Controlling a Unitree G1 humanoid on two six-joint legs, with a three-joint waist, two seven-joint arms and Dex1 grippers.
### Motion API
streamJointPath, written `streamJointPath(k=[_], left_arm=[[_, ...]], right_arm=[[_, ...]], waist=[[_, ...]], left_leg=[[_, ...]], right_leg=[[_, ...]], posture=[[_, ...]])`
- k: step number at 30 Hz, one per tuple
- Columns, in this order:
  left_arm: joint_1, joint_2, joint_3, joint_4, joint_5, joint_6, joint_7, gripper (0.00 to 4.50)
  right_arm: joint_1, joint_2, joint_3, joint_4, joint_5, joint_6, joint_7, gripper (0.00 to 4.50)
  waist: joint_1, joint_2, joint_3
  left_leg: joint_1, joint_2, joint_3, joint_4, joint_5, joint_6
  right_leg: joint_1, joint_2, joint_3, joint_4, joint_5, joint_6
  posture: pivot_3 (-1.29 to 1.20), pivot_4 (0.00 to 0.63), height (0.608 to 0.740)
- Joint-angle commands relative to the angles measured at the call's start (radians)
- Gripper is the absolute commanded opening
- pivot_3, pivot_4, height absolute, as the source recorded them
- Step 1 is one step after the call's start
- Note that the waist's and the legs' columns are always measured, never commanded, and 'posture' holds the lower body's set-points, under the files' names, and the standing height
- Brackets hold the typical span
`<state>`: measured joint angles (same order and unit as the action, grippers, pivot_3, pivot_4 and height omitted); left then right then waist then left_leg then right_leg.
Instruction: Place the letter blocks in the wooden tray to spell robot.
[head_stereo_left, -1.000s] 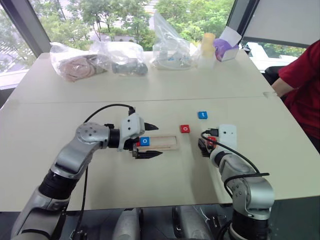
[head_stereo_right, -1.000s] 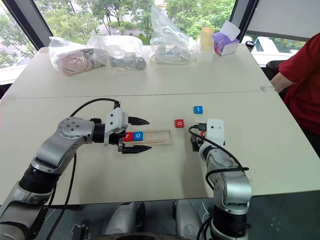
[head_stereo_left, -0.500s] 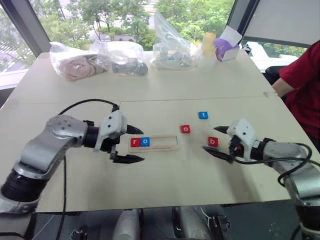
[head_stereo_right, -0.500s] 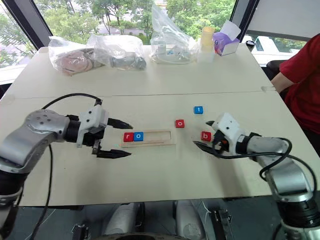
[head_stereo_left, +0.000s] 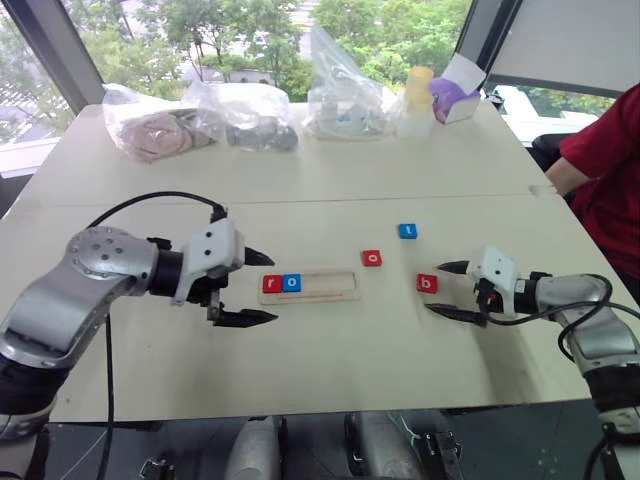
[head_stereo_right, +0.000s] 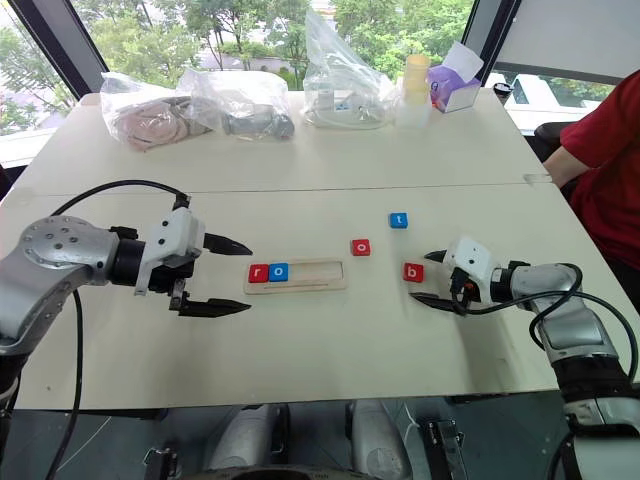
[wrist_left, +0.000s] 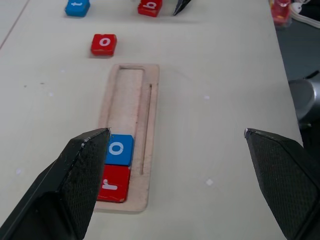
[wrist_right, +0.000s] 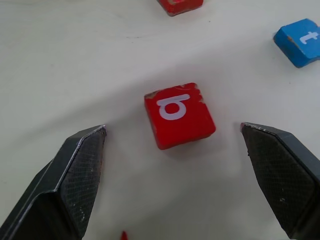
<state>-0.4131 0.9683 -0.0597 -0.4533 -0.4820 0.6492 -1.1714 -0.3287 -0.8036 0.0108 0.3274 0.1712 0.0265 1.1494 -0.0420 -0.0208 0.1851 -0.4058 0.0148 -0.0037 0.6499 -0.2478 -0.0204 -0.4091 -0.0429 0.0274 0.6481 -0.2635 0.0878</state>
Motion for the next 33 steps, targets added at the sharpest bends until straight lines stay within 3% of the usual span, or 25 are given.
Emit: streamJointPath(k=[1, 3, 8, 13, 20, 26, 33], left_arm=[[0.007, 0.013, 0.029, -0.012, -0.002, -0.009, 0.009, 4.5], [0.014, 0.015, 0.031, -0.009, -0.001, -0.012, 0.011, 4.5], [0.049, 0.033, 0.045, -0.003, 0.0, -0.015, 0.013, 4.5], [0.09, 0.062, 0.072, 0.015, -0.002, -0.021, 0.005, 4.5], [0.165, 0.117, 0.146, 0.099, 0.02, -0.067, -0.015, 4.5], [0.176, 0.115, 0.152, 0.121, 0.038, -0.091, 0.001, 4.5], [0.203, 0.096, 0.166, 0.064, 0.02, -0.065, 0.041, 4.5]], right_arm=[[-0.056, 0.031, 0.001, 0.131, 0.003, -0.043, 0.026, 4.19], [-0.078, 0.041, 0.012, 0.186, -0.011, -0.084, 0.044, 3.62], [-0.106, 0.061, 0.022, 0.225, -0.003, -0.14, 0.093, 1.11], [-0.116, 0.059, 0.023, 0.155, 0.007, -0.103, 0.102, 1.11], [-0.232, 0.151, 0.112, -0.22, 0.076, 0.243, 0.066, 1.11], [-0.357, 0.309, 0.263, -0.204, -0.011, 0.351, -0.012, 1.11], [-0.402, 0.362, 0.37, -0.13, -0.086, 0.315, 0.005, 1.11]], waist=[[0.0, 0.0, 0.0], [-0.001, 0.0, 0.0], [-0.001, 0.0, 0.0], [-0.002, 0.0, 0.0], [-0.001, 0.004, 0.003], [0.008, 0.004, 0.003], [0.026, 0.004, 0.003]], left_leg=[[0.0, 0.0, 0.0, 0.0, 0.0, 0.0], [0.001, 0.0, 0.0, 0.0, 0.0, 0.0], [0.003, 0.001, 0.0, 0.0, 0.0, 0.0], [0.003, 0.001, -0.001, 0.0, 0.0, 0.0], [0.003, 0.002, -0.001, -0.001, 0.0, 0.0], [0.0, 0.001, -0.002, -0.001, 0.0, 0.0], [-0.003, 0.0, -0.001, -0.001, 0.0, 0.0]], right_leg=[[0.0, 0.0, 0.0, 0.0, 0.0, -0.001], [0.001, 0.0, 0.0, 0.0, 0.0, -0.001], [0.002, 0.0, 0.001, 0.001, 0.0, 0.0], [0.002, -0.001, 0.001, 0.001, 0.0, 0.0], [-0.001, 0.0, 0.002, 0.004, 0.001, 0.001], [-0.002, -0.001, 0.001, 0.003, 0.0, -0.001], [-0.006, -0.004, 0.0, 0.002, 0.001, 0.001]], posture=[[0.0, 0.15, 0.74], [0.0, 0.15, 0.74], [0.0, 0.15, 0.74], [0.0, 0.15, 0.74], [0.0, 0.15, 0.74], [0.0, 0.15, 0.74], [0.0, 0.15, 0.74]])
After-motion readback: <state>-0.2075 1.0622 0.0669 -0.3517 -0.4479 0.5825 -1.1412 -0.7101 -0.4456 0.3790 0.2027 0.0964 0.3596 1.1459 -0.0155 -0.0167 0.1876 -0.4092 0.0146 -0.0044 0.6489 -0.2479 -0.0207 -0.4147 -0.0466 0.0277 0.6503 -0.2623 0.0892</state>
